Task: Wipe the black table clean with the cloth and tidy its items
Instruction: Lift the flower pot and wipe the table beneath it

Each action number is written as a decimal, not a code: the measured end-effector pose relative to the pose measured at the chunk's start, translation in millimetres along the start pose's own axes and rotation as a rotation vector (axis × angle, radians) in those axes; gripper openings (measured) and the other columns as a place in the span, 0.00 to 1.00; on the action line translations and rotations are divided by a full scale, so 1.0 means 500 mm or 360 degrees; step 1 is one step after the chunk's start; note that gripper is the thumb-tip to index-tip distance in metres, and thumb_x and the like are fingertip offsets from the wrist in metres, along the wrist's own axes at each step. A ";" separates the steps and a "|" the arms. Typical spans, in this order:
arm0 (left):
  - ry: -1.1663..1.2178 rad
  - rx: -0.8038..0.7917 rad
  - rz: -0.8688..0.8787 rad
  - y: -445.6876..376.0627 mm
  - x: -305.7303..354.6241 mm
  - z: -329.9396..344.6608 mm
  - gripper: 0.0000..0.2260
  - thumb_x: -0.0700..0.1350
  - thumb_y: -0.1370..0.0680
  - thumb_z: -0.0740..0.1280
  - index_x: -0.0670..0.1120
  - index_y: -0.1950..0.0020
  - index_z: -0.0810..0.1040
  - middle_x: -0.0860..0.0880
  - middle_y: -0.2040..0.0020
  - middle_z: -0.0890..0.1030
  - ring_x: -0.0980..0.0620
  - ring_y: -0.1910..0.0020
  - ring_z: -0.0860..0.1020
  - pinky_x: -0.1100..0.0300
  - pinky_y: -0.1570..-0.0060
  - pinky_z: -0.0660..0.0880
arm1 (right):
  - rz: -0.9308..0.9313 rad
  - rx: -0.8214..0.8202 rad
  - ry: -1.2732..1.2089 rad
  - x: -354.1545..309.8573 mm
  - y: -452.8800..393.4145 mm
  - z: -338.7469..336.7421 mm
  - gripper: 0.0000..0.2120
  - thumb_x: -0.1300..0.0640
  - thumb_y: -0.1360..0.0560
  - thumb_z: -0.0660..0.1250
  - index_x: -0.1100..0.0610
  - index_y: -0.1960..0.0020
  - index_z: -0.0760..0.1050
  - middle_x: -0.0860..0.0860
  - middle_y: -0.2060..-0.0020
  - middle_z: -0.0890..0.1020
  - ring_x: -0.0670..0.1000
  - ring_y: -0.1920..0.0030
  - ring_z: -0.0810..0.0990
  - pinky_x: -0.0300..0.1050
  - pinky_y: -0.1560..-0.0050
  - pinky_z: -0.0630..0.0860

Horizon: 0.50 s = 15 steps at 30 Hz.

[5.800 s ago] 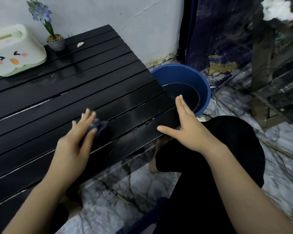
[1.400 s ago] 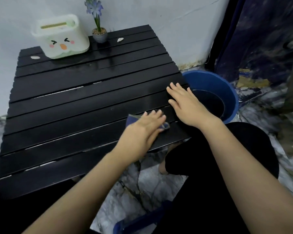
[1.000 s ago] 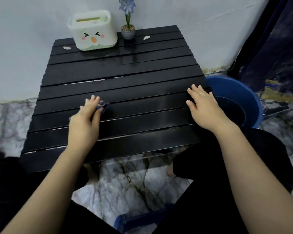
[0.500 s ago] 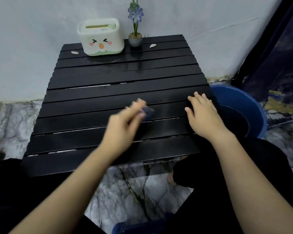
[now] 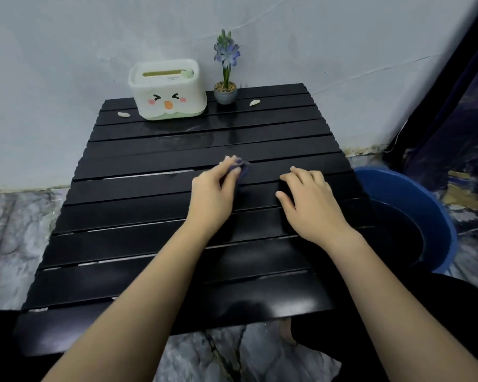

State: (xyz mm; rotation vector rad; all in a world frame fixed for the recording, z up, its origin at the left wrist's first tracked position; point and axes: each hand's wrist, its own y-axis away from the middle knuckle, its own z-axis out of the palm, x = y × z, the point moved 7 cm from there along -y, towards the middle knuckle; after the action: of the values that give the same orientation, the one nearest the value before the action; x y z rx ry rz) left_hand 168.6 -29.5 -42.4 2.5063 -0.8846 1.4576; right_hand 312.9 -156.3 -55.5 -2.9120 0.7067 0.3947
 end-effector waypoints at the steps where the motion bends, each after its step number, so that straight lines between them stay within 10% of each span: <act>1: 0.0007 0.0119 0.0001 -0.034 -0.002 -0.019 0.12 0.41 0.19 0.65 0.43 0.36 0.81 0.47 0.38 0.81 0.54 0.33 0.76 0.76 0.36 0.64 | -0.0019 0.0009 0.0007 -0.004 -0.016 -0.002 0.19 0.49 0.18 0.59 0.56 0.30 0.71 0.55 0.27 0.70 0.58 0.29 0.66 0.54 0.32 0.65; 7: -0.0465 0.0204 -0.0132 -0.225 -0.085 -0.065 0.11 0.47 0.18 0.60 0.47 0.40 0.79 0.46 0.44 0.83 0.42 0.44 0.79 0.47 0.43 0.76 | -0.0194 0.0037 0.0039 -0.056 -0.183 -0.003 0.19 0.49 0.17 0.59 0.55 0.30 0.71 0.55 0.30 0.71 0.58 0.32 0.68 0.54 0.35 0.67; 15: -0.0674 -0.0185 0.0042 -0.283 -0.135 0.007 0.17 0.44 0.17 0.61 0.45 0.28 0.73 0.46 0.27 0.72 0.46 0.26 0.68 0.54 0.26 0.61 | -0.0312 0.0077 0.0223 -0.106 -0.478 0.027 0.20 0.51 0.17 0.57 0.51 0.26 0.64 0.60 0.31 0.69 0.63 0.35 0.68 0.57 0.39 0.70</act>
State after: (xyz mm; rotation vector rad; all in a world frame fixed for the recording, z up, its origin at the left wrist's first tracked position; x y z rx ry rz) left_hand 221.7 114.6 -73.0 2.7666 -1.0288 0.8584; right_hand 375.4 80.6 -40.9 -2.9485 0.4335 0.1519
